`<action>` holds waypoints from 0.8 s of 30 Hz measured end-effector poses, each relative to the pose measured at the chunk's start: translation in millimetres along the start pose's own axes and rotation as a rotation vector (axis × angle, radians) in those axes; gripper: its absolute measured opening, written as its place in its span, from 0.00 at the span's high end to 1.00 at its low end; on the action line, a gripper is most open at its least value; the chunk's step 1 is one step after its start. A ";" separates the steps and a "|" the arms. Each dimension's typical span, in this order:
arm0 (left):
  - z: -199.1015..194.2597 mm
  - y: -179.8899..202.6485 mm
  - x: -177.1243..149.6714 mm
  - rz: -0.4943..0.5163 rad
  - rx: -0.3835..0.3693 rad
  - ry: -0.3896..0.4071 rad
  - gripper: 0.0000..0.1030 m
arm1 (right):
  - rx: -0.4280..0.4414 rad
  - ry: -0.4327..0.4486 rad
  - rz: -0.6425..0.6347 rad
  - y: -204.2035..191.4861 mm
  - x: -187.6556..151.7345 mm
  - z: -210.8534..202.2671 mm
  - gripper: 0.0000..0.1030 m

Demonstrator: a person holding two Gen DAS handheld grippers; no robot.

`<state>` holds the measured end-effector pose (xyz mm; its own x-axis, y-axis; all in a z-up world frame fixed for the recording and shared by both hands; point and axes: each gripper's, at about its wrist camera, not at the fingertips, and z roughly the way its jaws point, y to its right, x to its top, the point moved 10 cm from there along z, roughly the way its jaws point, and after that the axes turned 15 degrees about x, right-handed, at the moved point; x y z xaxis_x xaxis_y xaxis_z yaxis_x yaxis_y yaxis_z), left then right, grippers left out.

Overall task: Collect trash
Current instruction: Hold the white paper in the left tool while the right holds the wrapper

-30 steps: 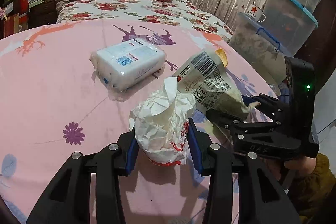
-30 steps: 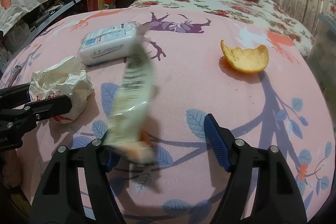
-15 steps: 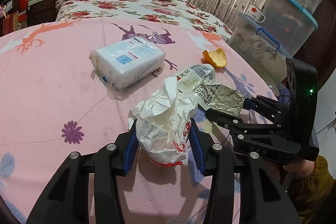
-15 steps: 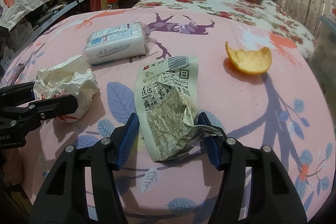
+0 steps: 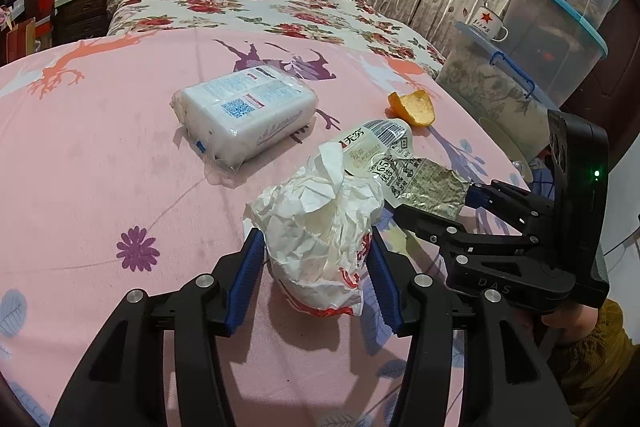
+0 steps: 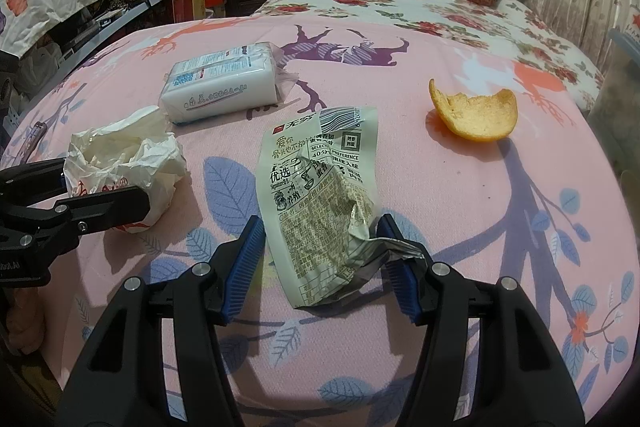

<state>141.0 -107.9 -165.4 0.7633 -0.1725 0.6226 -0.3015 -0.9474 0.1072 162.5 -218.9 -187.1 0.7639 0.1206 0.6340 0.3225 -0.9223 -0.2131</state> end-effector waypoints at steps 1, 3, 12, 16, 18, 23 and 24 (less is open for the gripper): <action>0.3 -0.4 -0.4 0.000 0.000 -0.001 0.50 | 0.000 0.000 0.000 0.0 0.0 0.0 0.41; 0.6 -0.9 -0.7 -0.002 0.000 -0.003 0.50 | 0.000 0.000 0.000 0.3 0.2 0.3 0.41; 0.5 -1.5 -0.6 -0.003 -0.001 -0.004 0.49 | 0.000 0.000 0.000 0.1 0.2 0.1 0.41; 0.4 -1.4 -0.5 -0.003 -0.001 -0.004 0.49 | 0.000 0.000 0.000 0.3 0.2 0.0 0.41; 0.4 -1.9 -0.7 -0.003 -0.001 -0.004 0.49 | 0.000 0.000 0.000 0.7 0.3 0.3 0.41; 0.4 -1.7 -0.5 -0.004 -0.001 -0.004 0.49 | 0.001 0.000 0.001 0.8 0.3 0.3 0.41; 0.3 -1.6 -0.4 -0.004 -0.001 -0.004 0.49 | 0.001 0.000 0.001 0.6 0.2 0.1 0.41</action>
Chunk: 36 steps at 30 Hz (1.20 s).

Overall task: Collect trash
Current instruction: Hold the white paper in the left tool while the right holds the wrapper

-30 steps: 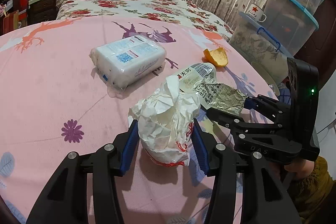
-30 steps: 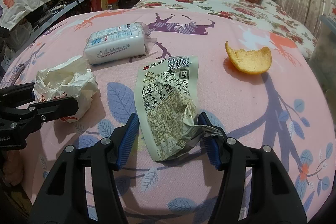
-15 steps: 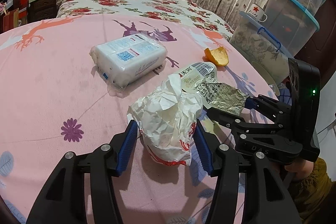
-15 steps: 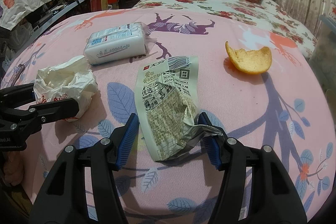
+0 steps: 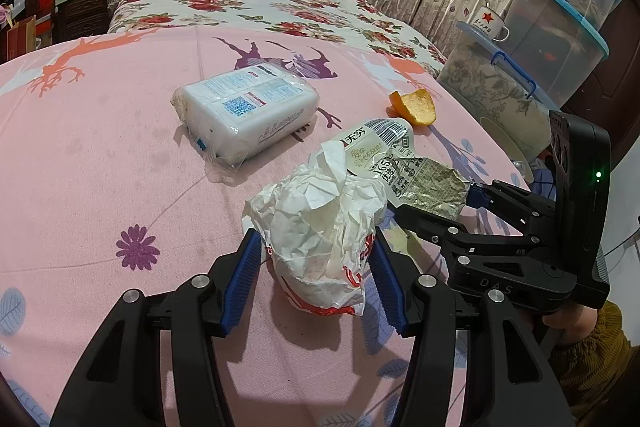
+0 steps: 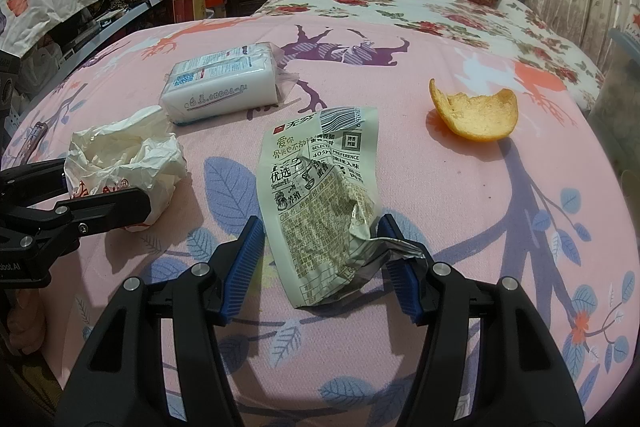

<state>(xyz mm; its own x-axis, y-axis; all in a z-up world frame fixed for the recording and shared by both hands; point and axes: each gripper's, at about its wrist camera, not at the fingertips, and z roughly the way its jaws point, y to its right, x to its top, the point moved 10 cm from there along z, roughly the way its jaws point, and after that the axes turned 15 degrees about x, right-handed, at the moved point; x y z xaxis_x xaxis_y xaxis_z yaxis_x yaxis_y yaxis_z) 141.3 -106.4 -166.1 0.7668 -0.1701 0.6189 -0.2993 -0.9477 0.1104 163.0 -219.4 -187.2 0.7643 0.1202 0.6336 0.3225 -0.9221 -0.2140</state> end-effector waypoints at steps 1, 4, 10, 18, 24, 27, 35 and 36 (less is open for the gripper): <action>0.0 -0.6 -0.3 0.000 0.000 0.000 0.49 | 0.000 0.000 0.000 0.2 0.1 0.2 0.41; 0.0 -0.1 0.1 0.000 0.000 0.000 0.49 | 0.000 0.000 0.000 0.1 0.1 0.0 0.41; -0.1 -0.1 0.1 0.000 0.000 0.000 0.49 | 0.001 0.000 0.000 0.2 0.0 0.0 0.41; -0.1 -0.7 0.1 0.000 0.001 -0.001 0.49 | 0.000 0.000 0.000 0.3 0.1 0.1 0.41; 1.0 -0.8 -0.8 -0.007 0.000 -0.005 0.47 | 0.001 0.000 0.000 0.6 0.2 0.6 0.41; 1.6 -1.3 -1.2 -0.010 0.000 -0.008 0.46 | 0.001 0.000 0.000 0.5 0.1 0.3 0.41; 1.5 -1.4 -1.2 -0.009 0.001 -0.008 0.45 | 0.001 0.000 0.000 0.7 0.3 0.5 0.40; 1.5 -1.3 -1.0 -0.010 0.001 -0.008 0.45 | 0.001 0.000 0.001 0.7 0.3 0.5 0.40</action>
